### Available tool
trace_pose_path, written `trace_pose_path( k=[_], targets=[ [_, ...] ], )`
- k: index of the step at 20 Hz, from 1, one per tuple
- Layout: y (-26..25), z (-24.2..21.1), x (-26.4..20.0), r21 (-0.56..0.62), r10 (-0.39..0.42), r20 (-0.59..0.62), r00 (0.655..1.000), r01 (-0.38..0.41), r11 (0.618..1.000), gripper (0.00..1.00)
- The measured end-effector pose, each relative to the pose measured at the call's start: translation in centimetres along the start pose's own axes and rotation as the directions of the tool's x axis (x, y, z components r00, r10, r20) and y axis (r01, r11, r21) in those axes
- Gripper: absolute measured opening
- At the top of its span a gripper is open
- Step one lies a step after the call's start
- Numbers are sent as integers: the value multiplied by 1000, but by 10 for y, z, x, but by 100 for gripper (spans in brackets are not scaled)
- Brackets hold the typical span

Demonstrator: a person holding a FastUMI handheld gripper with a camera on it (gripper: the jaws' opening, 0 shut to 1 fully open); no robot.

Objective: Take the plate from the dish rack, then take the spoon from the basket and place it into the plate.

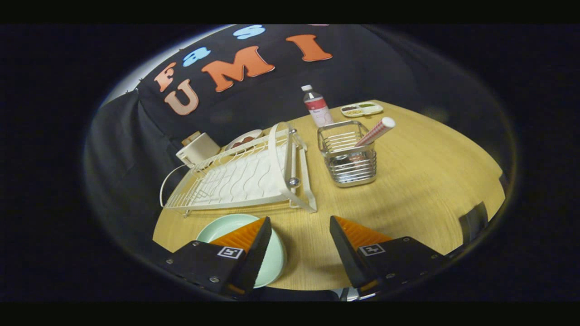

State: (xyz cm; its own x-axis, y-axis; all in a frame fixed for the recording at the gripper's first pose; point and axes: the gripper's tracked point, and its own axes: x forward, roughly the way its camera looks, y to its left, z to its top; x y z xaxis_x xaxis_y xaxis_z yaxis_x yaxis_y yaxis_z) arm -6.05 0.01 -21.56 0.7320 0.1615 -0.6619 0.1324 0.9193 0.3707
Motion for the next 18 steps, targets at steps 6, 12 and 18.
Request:
trace_pose_path(
  k=[6,12,18],
  targets=[
    [-35,60,0,-1,-93,188,978,95,995,78],
    [-58,104,4,-88,-175,359,917,220,972,69],
    [-62,107,16,-108,-205,405,891,270,957,34]
  ],
)
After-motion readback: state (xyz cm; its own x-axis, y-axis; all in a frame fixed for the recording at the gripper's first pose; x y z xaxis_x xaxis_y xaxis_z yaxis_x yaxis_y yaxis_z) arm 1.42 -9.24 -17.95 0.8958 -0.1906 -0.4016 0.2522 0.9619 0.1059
